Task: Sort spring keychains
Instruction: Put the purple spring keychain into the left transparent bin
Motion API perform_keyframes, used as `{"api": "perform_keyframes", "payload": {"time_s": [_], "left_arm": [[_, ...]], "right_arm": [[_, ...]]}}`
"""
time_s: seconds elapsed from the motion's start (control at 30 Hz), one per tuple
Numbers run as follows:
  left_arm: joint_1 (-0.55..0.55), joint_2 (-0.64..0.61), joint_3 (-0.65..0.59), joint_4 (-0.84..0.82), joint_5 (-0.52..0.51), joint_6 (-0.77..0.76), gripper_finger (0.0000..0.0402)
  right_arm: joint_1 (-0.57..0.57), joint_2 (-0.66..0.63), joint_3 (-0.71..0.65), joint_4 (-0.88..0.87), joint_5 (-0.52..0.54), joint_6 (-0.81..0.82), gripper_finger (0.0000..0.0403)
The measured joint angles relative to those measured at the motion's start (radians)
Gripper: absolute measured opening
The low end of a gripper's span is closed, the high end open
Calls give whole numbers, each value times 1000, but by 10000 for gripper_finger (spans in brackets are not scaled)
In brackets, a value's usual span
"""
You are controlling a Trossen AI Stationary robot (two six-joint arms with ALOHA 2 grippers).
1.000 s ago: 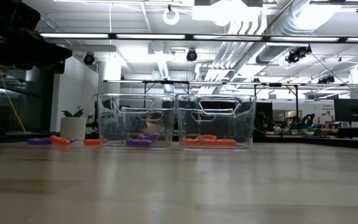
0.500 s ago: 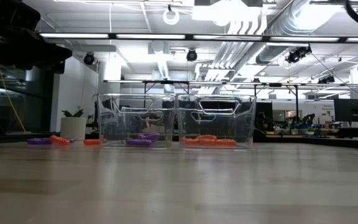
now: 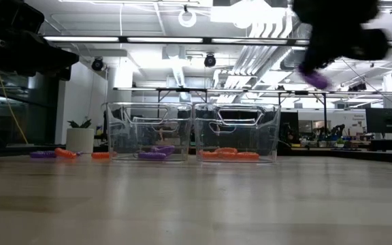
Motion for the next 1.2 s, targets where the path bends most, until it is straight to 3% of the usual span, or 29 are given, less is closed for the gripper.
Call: {"api": "perform_keyframes", "payload": {"time_s": [0.27, 0.47, 0.73, 0.97, 1.2], "left_arm": [[0, 0, 0, 0, 0, 0, 1], [0, 0, 0, 0, 0, 0, 1], [0, 0, 0, 0, 0, 0, 1], [0, 0, 0, 0, 0, 0, 1], [0, 0, 0, 0, 0, 0, 1]], "right_arm": [[-236, 0, 4, 403, 29, -472, 0], [-410, 5, 4, 648, -110, -754, 1], [-590, 94, 5, 852, -351, -966, 1], [-666, 242, 5, 1104, -596, -1118, 1], [-708, 363, 5, 1217, -668, -1118, 1]]}}
